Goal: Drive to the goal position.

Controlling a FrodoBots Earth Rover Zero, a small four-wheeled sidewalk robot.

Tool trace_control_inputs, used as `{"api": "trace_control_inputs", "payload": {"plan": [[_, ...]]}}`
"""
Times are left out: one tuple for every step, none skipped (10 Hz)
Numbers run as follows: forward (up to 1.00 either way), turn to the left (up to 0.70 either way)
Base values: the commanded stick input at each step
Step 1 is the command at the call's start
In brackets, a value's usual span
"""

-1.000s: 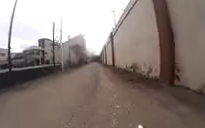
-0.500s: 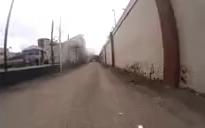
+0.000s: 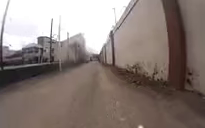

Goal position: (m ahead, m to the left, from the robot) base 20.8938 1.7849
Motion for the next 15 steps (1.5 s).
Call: {"api": "trace_control_inputs", "payload": {"plan": [[0.3,0.0],[0.3,0.0],[0.3,0.0],[0.3,0.0],[0.3,0.0],[0.3,0.0],[0.3,0.0],[0.3,0.0],[0.3,0.0],[0.3,0.0],[0.3,0.0],[0.3,0.0],[0.3,0.0],[0.3,0.0],[0.3,0.0]]}}
